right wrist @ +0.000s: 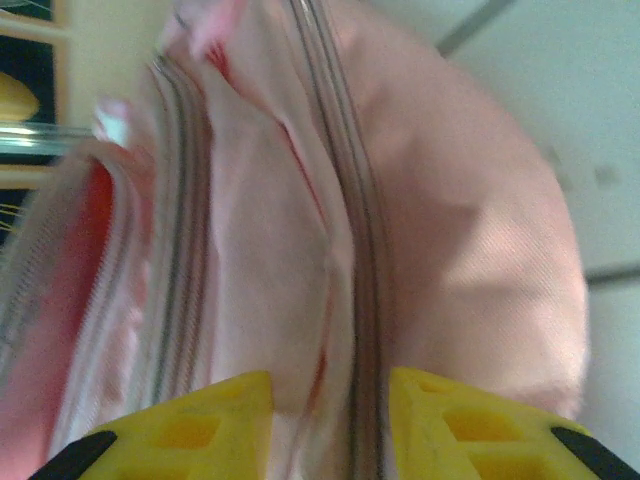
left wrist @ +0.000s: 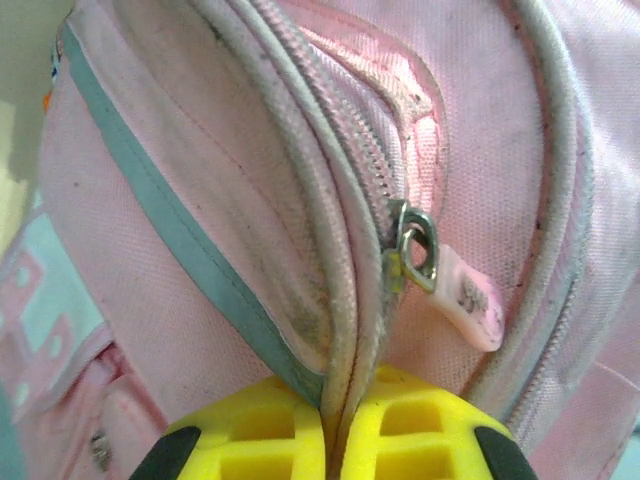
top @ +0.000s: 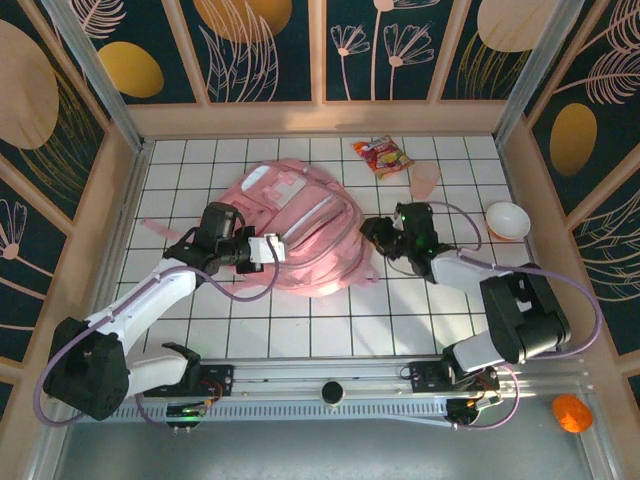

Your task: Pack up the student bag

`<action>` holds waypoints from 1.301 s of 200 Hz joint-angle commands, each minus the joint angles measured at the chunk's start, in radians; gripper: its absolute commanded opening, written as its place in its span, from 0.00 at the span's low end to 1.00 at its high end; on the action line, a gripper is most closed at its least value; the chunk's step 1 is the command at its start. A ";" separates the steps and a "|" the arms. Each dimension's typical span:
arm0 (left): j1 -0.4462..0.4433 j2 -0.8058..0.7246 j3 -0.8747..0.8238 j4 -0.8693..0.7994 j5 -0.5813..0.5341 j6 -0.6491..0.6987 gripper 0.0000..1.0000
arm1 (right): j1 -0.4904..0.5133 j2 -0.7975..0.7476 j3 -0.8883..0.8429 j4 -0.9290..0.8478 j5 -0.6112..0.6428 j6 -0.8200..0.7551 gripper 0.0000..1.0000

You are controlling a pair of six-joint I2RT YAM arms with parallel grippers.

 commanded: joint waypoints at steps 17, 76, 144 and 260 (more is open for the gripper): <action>-0.014 0.010 -0.013 0.226 0.271 -0.443 0.00 | 0.018 -0.041 0.150 -0.108 0.035 -0.186 0.36; -0.014 0.053 -0.048 0.373 0.347 -0.714 0.00 | 0.244 -0.239 0.173 -0.348 0.261 -0.271 0.36; -0.013 0.074 -0.059 0.380 0.354 -0.823 0.00 | 0.559 -0.260 0.203 -0.335 0.480 -0.272 0.35; -0.012 0.140 0.001 0.374 0.411 -0.924 0.00 | 0.683 -0.144 0.222 -0.284 0.543 -0.237 0.37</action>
